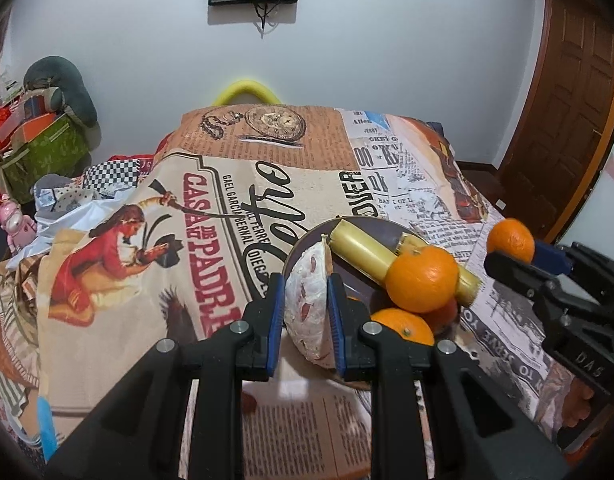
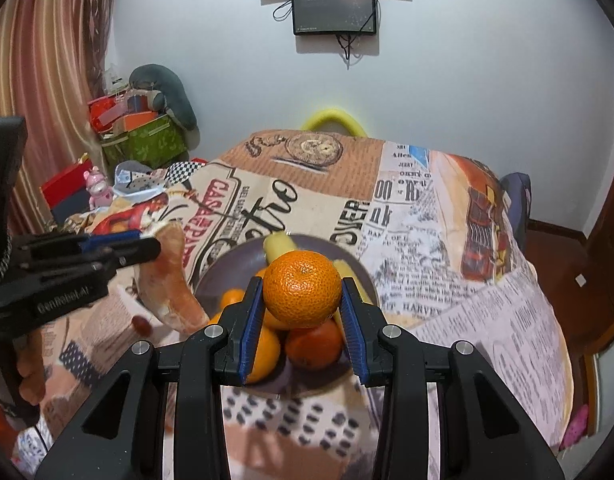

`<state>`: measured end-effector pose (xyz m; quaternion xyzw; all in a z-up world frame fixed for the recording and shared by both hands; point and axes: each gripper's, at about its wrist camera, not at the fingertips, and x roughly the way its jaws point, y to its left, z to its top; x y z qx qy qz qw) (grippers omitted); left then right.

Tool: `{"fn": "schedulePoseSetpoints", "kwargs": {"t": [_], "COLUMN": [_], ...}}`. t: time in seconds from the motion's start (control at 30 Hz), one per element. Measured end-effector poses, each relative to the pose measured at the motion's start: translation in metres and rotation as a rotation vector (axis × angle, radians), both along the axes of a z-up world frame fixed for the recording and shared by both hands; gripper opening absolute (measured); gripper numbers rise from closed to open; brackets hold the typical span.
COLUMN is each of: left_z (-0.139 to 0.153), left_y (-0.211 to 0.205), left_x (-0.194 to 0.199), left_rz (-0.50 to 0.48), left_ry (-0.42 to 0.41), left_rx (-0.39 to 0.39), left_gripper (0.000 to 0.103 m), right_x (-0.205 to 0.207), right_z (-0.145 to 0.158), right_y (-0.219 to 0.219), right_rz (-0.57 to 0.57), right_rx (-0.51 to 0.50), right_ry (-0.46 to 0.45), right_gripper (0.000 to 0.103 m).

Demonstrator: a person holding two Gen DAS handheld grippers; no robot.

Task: Organize fruits
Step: 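Carry the pale fruit and tangerine over the grey plate with both tools, then lower the pale fruit and tangerine onto the plate and open both tools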

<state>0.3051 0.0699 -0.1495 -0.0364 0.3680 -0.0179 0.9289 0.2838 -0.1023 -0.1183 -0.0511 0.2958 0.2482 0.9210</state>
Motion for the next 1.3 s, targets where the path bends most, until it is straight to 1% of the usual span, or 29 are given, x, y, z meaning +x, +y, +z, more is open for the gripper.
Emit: {"fn": "schedulePoseSetpoints", "kwargs": {"t": [0.2,0.33,0.43,0.5,0.57,0.6,0.63,0.7,0.8,0.87,0.93,1.1,1.3], "left_z": [-0.009,-0.016,-0.022,-0.024,-0.025,-0.026,-0.026,-0.027,-0.028,-0.027,-0.025,-0.017,0.003], "left_y": [0.001,0.002,0.003,0.006,0.009,0.011,0.013,0.015,0.016,0.017,0.017,0.017,0.017], "left_x": [0.025,0.036,0.043,0.045,0.048,0.049,0.049,0.048,0.045,0.043,0.038,0.026,0.000], "left_rz": [-0.019,-0.036,-0.034,-0.034,-0.034,-0.028,-0.022,-0.014,-0.011,-0.008,-0.008,-0.004,0.009], "left_ry": [0.011,0.026,0.035,0.031,0.037,0.040,0.040,0.040,0.043,0.043,0.041,0.034,0.015], "left_rx": [-0.011,-0.021,-0.014,-0.025,-0.038,-0.038,-0.037,-0.037,-0.031,-0.025,-0.022,-0.013,-0.012], "left_gripper": [0.021,0.021,0.021,0.021,0.023,0.027,0.031,0.034,0.034,0.034,0.034,0.034,0.034], "right_x": [0.015,0.022,0.027,0.030,0.034,0.036,0.037,0.039,0.039,0.038,0.035,0.025,0.007], "right_z": [0.001,-0.004,-0.010,-0.014,-0.018,-0.020,-0.021,-0.023,-0.024,-0.021,-0.017,-0.007,0.003], "right_y": [0.021,0.035,0.046,0.051,0.054,0.055,0.056,0.057,0.055,0.053,0.052,0.045,0.033], "right_rz": [0.032,0.062,0.080,0.091,0.098,0.100,0.098,0.098,0.106,0.102,0.095,0.087,0.071], "right_rx": [-0.002,-0.015,-0.029,-0.039,-0.047,-0.052,-0.058,-0.065,-0.051,-0.042,-0.041,-0.030,-0.032], "right_ry": [-0.011,-0.012,-0.008,0.000,0.008,0.011,0.012,0.022,0.037,0.032,0.016,0.004,0.000], "right_gripper": [0.034,0.034,0.034,0.035,0.035,0.035,0.035,0.035,0.036,0.045,0.047,0.047,0.047]}}
